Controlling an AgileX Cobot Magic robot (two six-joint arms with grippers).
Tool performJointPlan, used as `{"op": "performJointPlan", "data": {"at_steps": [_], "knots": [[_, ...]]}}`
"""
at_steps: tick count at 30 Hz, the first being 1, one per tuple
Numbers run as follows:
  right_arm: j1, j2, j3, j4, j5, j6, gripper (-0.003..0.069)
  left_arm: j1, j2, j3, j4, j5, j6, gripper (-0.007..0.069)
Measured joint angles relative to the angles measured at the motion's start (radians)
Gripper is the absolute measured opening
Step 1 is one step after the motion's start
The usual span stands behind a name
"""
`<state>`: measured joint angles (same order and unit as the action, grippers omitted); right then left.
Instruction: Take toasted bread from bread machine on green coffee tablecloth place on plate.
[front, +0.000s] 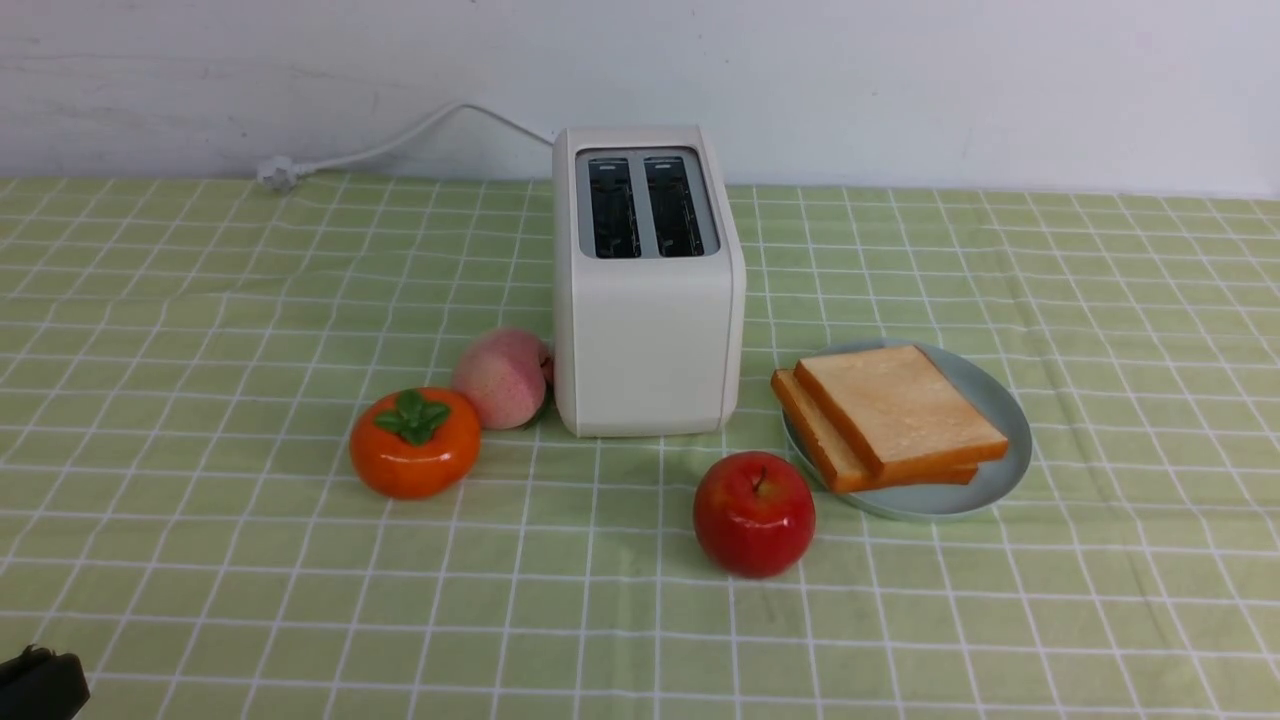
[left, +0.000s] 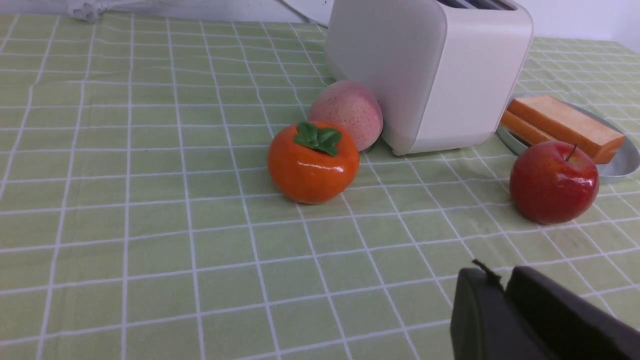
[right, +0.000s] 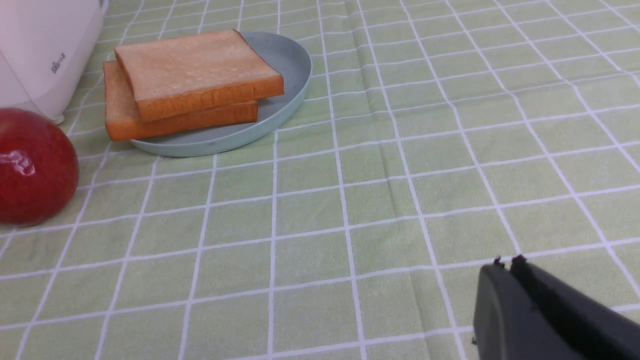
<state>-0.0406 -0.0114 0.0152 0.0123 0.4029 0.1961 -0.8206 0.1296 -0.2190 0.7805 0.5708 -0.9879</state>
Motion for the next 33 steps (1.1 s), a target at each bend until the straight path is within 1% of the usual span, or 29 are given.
{"op": "performJointPlan", "data": {"at_steps": [5, 7, 10, 12, 13, 15, 16, 17, 18, 19, 20, 22, 24, 25, 26, 27, 29, 33], "knots": [[0.000, 0.000, 0.000, 0.000, 0.000, 0.000, 0.0014, 0.000, 0.000, 0.000, -0.001, 0.001, 0.001, 0.0071], [0.000, 0.000, 0.000, 0.000, 0.000, 0.000, 0.0017, 0.003, 0.000, 0.000, -0.012, 0.003, 0.035, 0.0074], [0.000, 0.000, 0.000, 0.000, 0.000, 0.000, 0.0020, 0.032, 0.000, 0.000, -0.070, -0.007, 0.090, 0.0073], [0.000, 0.000, 0.000, 0.000, 0.000, 0.000, 0.0022, 0.113, 0.000, 0.001, -0.186, -0.082, 0.211, 0.0042], [0.000, 0.000, 0.000, 0.000, 0.000, 0.000, 0.0022, 0.120, 0.000, 0.001, -0.193, -0.089, 0.222, 0.0037], [0.000, 0.000, 0.000, 0.000, 0.000, 0.000, 0.0025, 0.180, 0.000, 0.001, -0.257, -0.157, 0.335, -0.0010], [0.000, 0.000, 0.000, 0.000, 0.000, 0.000, 0.0028, 0.260, 0.000, 0.001, -0.336, -0.221, 0.447, -0.0013], [0.000, 0.000, 0.000, 0.000, 0.000, 0.000, 0.0029, 0.309, 0.000, 0.001, -0.387, -0.257, 0.517, -0.0013], [0.000, 0.000, 0.000, 0.000, 0.000, 0.000, 0.0031, 0.309, 0.000, 0.001, -0.398, -0.263, 0.531, -0.0013], [0.000, 0.000, 0.000, 0.000, 0.000, 0.000, 0.0032, 0.392, 0.000, 0.001, -0.482, -0.302, 0.626, -0.0013], [0.000, 0.000, 0.000, 0.000, 0.000, 0.000, 0.0034, 0.454, 0.000, 0.001, -0.556, -0.325, 0.717, -0.0013], [0.000, 0.000, 0.000, 0.000, 0.000, 0.000, 0.0036, 0.546, 0.000, 0.001, -0.674, -0.340, 0.819, -0.0013], [0.000, 0.000, 0.000, 0.000, 0.000, 0.000, 0.0038, 0.641, -0.001, 0.009, -0.764, -0.353, 0.906, -0.0013], [0.000, 0.000, 0.000, 0.000, 0.000, 0.000, 0.0039, 0.649, -0.002, 0.009, -0.764, -0.353, 0.913, -0.0013], [0.000, 0.000, 0.000, 0.000, 0.000, 0.000, 0.0040, 0.683, -0.006, 0.020, -0.793, -0.362, 0.935, -0.0013], [0.000, 0.000, 0.000, 0.000, 0.000, 0.000, 0.0042, 0.741, -0.026, 0.045, -0.821, -0.371, 0.958, -0.0013], [0.000, 0.000, 0.000, 0.000, 0.000, 0.000, 0.0044, 0.791, -0.070, 0.089, -0.836, -0.375, 0.961, -0.0013], [0.000, 0.000, 0.000, 0.000, 0.000, 0.000, 0.0050, 0.818, -0.134, 0.174, -0.840, -0.383, 0.950, -0.0013]]}}
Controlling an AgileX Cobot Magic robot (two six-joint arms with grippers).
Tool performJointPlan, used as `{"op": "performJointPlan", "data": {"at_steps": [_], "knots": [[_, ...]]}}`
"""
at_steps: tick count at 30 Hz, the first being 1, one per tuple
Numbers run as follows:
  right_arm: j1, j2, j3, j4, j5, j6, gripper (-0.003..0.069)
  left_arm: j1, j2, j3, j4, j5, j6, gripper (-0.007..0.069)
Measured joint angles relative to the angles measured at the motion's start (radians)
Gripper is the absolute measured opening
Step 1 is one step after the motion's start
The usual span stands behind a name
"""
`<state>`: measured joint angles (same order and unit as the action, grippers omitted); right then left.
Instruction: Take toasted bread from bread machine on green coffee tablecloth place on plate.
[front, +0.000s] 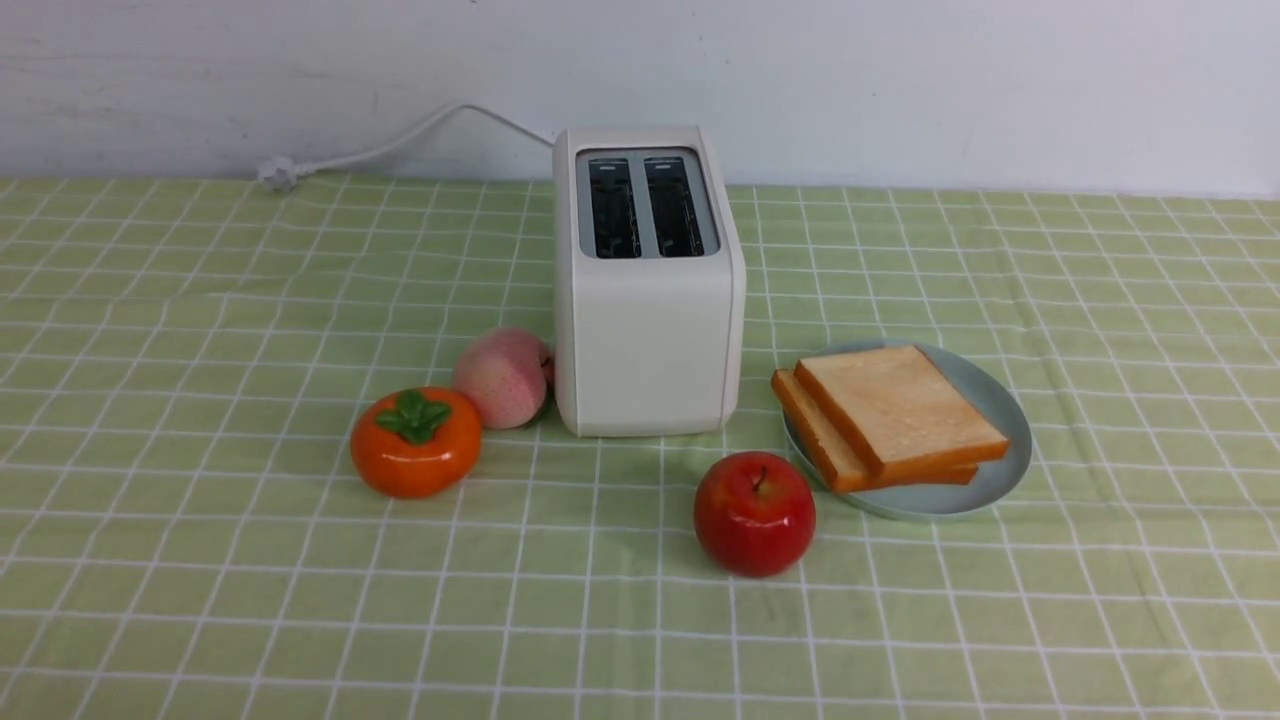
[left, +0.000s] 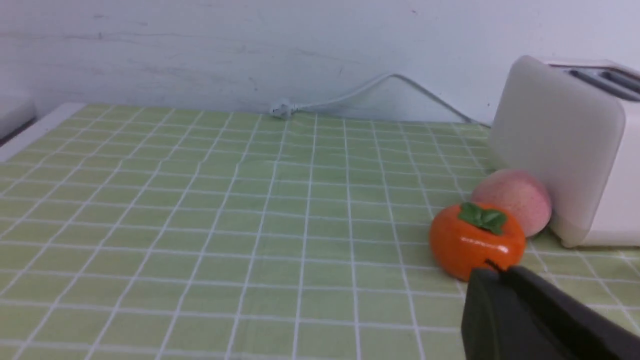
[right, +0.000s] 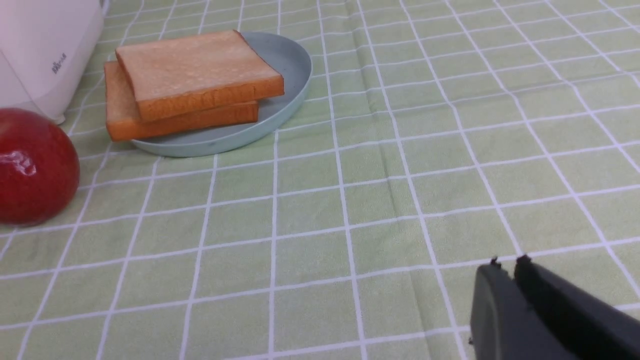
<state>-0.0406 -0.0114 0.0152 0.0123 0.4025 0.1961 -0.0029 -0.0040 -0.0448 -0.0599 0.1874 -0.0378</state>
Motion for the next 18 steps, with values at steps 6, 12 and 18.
{"op": "performJointPlan", "data": {"at_steps": [6, 12, 18], "knots": [[0.000, 0.000, 0.000, 0.000, 0.000, 0.000, 0.0055, -0.007, -0.006, 0.075, 0.032, 0.189, -0.139, -0.0013], [0.000, 0.000, 0.000, 0.000, 0.000, 0.000, 0.0064, -0.020, -0.006, 0.075, 0.042, 0.204, -0.160, -0.0013], [0.000, 0.000, 0.000, 0.000, 0.000, 0.000, 0.0074, -0.020, -0.006, 0.075, 0.042, 0.204, -0.165, -0.0013]]}}
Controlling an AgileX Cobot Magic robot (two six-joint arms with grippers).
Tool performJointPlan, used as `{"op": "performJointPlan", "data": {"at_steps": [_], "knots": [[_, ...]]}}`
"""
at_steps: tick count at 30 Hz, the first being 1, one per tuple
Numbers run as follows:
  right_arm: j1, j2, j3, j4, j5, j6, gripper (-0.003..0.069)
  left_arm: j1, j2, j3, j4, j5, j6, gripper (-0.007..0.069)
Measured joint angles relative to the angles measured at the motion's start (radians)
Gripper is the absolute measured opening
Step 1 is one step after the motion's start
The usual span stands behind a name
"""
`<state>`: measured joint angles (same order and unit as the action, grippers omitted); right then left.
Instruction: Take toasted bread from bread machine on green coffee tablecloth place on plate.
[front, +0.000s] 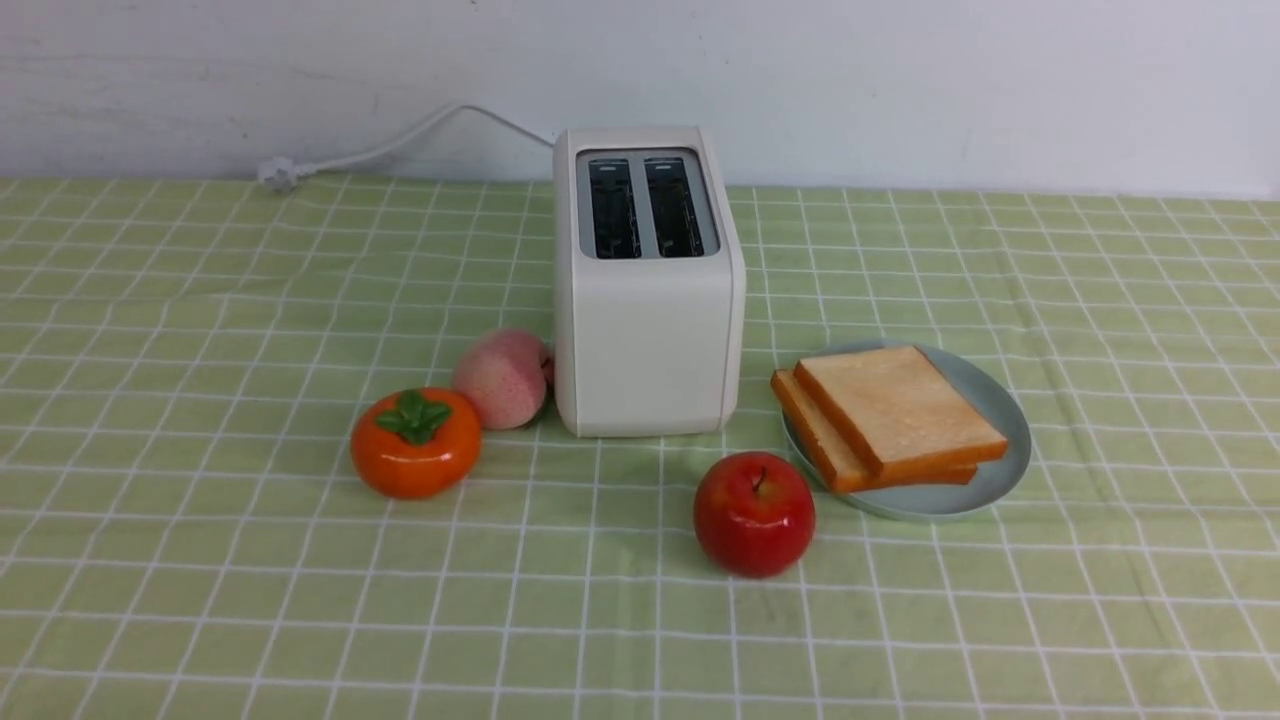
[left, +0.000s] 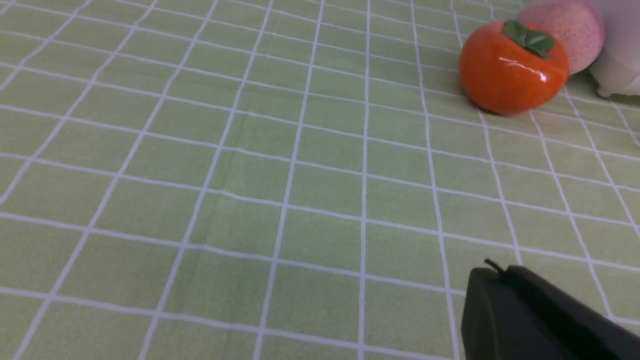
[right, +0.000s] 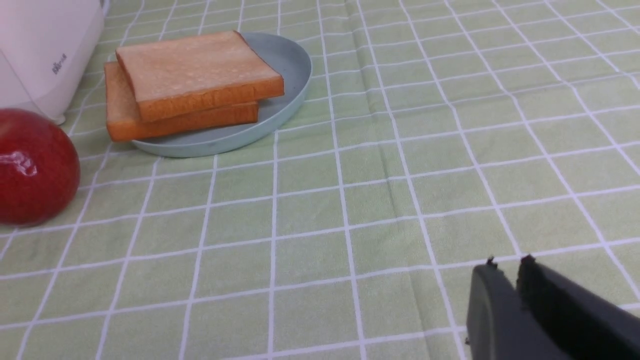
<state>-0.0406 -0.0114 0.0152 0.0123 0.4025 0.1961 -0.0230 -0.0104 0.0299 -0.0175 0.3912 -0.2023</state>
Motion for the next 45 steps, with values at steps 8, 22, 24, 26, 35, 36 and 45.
{"op": "performJointPlan", "data": {"at_steps": [8, 22, 24, 26, 35, 36, 45], "knots": [[0.000, 0.000, 0.000, 0.000, 0.000, 0.000, 0.0085, 0.000, 0.000, 0.000, 0.002, -0.002, -0.003, -0.0013], [0.000, 0.000, 0.000, 0.000, -0.001, 0.000, 0.0102, 0.000, 0.000, 0.000, 0.004, -0.003, -0.003, -0.0013], [0.000, 0.000, 0.000, 0.000, -0.001, 0.000, 0.0104, 0.000, 0.000, 0.000, 0.004, -0.003, -0.003, -0.0011], [0.000, 0.000, 0.000, 0.000, -0.001, 0.000, 0.0106, 0.000, 0.000, 0.000, 0.004, -0.003, -0.003, -0.0010], [0.000, 0.000, 0.000, 0.000, -0.001, 0.000, 0.0106, 0.000, 0.000, 0.000, 0.004, -0.003, -0.003, -0.0002], [0.000, 0.000, 0.000, 0.000, -0.001, 0.000, 0.0108, 0.000, 0.000, 0.000, 0.004, -0.003, -0.003, -0.0001], [0.000, 0.000, 0.000, 0.000, -0.001, 0.000, 0.0118, 0.000, 0.000, 0.000, 0.004, -0.003, -0.003, 0.0008]]}}
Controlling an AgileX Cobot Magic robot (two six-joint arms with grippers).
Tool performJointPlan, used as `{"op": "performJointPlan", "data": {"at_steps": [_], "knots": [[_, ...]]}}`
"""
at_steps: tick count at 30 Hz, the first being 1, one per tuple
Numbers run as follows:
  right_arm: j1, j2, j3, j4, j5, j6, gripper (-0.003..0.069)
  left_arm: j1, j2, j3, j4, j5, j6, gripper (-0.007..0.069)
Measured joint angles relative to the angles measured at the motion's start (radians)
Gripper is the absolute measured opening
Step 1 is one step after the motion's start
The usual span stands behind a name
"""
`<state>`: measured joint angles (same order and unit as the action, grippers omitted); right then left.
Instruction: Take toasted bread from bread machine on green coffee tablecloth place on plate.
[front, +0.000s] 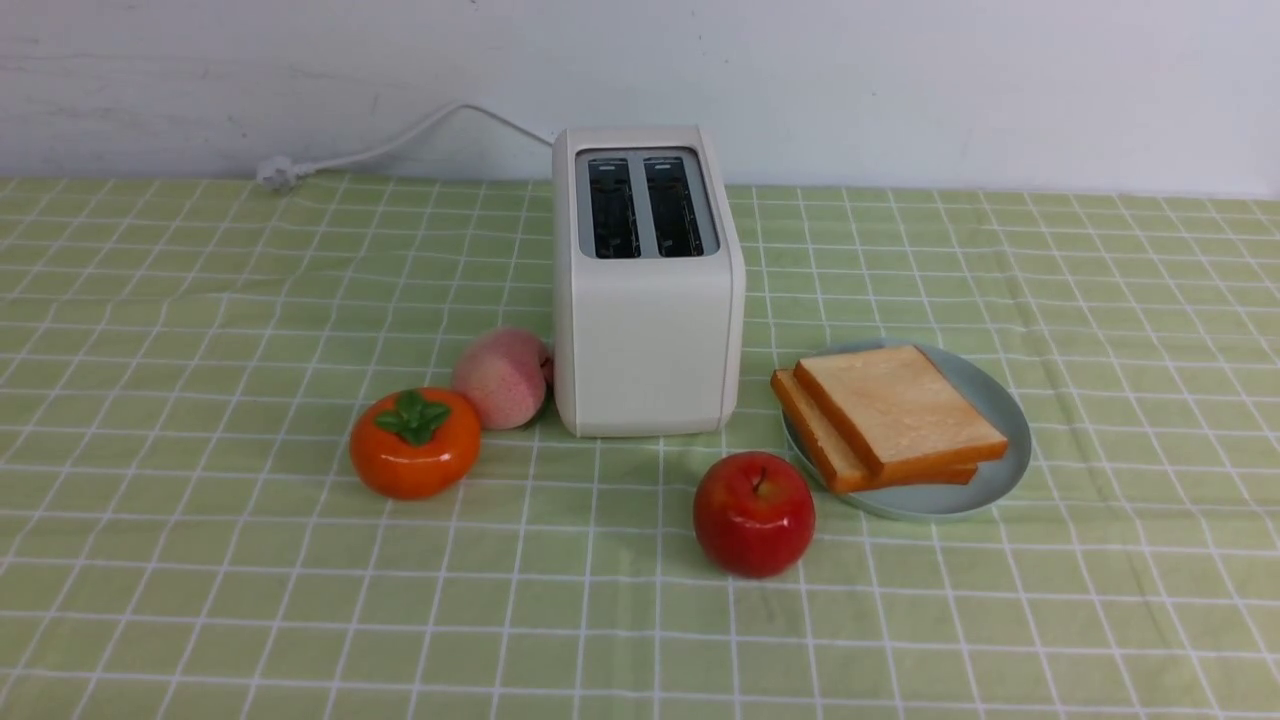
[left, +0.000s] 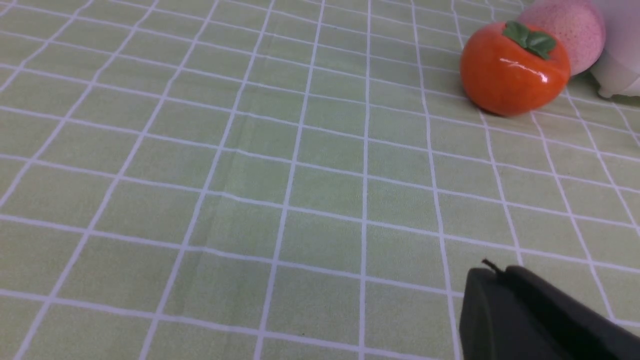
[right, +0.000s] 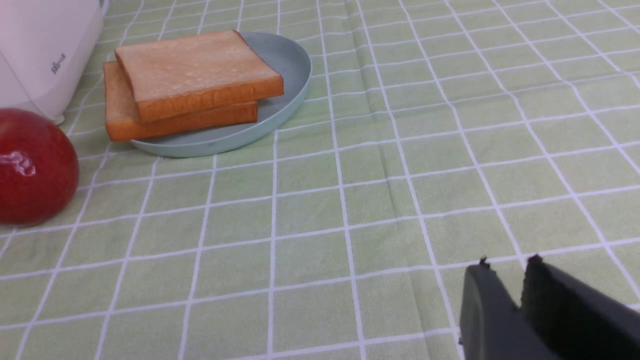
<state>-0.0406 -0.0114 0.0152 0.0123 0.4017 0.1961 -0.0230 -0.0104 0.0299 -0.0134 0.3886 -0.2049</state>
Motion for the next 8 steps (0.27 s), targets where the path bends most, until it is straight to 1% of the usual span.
{"op": "performJointPlan", "data": {"at_steps": [8], "knots": [[0.000, 0.000, 0.000, 0.000, 0.000, 0.000, 0.0127, 0.000, 0.000, 0.000, 0.000, 0.000, 0.000, 0.0019]]}}
